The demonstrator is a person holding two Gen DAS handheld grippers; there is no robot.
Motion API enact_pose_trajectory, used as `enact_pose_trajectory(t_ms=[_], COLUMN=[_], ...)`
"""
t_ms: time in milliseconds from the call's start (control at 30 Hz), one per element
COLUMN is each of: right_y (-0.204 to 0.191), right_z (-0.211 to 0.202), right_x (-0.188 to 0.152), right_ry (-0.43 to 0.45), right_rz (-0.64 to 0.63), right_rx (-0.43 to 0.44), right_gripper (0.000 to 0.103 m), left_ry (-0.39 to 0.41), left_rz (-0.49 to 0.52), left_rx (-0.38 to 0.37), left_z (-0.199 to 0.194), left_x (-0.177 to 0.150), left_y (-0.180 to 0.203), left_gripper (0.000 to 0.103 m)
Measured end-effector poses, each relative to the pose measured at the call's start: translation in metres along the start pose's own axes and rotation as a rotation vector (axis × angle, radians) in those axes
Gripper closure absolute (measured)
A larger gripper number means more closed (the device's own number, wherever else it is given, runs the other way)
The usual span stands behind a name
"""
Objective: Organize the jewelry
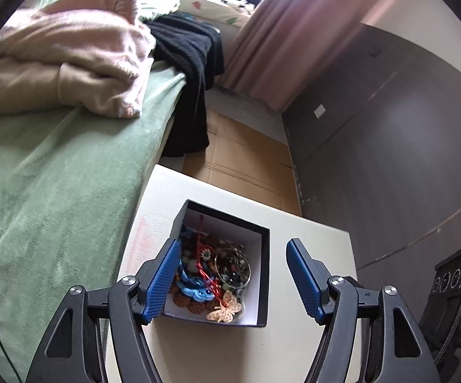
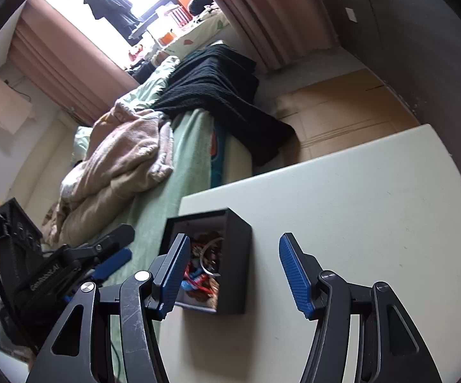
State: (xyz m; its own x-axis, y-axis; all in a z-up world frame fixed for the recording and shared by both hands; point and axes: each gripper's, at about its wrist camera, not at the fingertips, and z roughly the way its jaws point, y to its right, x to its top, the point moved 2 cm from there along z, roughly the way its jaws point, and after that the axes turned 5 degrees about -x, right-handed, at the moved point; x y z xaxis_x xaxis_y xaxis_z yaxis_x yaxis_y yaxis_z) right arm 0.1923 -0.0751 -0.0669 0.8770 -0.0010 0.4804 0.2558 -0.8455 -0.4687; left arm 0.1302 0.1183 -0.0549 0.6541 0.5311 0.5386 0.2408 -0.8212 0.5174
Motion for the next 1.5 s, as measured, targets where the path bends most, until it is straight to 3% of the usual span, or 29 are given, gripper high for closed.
enact_pose_trajectory(t_ms=[100,200,333,467,567,967,1200,1300,1500], right_y=[0.007,0.016,0.024,0.026,0.031,0.054,0.051,0.047,0.039], right_z=[-0.011,-0.027,-0.052,-0.078,-0.099,-0.151,-0.151,-0.149,-0.150], right_x=[-0.007,-0.015,-0.024,-0.029,-0.040,-0.059,-0.067,-0.069,-0.073], right_ry=[0.001,0.020,0.035,0.071,0.096,0.159,0.153,0.153,0.153], right_rz=[0.007,0.010,0.022,0.025,0.020,0.035,-0.030,-0.061,-0.095], right_rx=[-0.019,-0.075,-0.104,-0.131,-0.148,-0.219,-0.218,-0.253,-0.225], right_gripper=[0.044,0.034,0.033,0.007,0.007,0.006,0.006,0.006,0.006], left_ry=[0.010,0.018,0.037,0.071,0.104,0.152,0.160,0.160,0.199], left_rz=[0.030,0.065,0.102,0.150,0.168,0.300,0.340,0.322,0.333], left_rx=[0.003,0.006,0.004,0.008,0.013,0.013,0.077,0.046,0.053], left_z=[-0.006,-0.014,-0.027,-0.046,-0.058,-0.080,-0.079,-0.081,-0.090], left_x=[-0.006,-0.014,-0.022,-0.028,-0.039,-0.079,-0.091,-0.092,-0.092], left_y=[0.007,0.015,0.028,0.046,0.057,0.092,0.088,0.087,0.091], left_gripper=[0.027,0.023,0.014,0.006,0.000,0.000,0.000,0.000,0.000])
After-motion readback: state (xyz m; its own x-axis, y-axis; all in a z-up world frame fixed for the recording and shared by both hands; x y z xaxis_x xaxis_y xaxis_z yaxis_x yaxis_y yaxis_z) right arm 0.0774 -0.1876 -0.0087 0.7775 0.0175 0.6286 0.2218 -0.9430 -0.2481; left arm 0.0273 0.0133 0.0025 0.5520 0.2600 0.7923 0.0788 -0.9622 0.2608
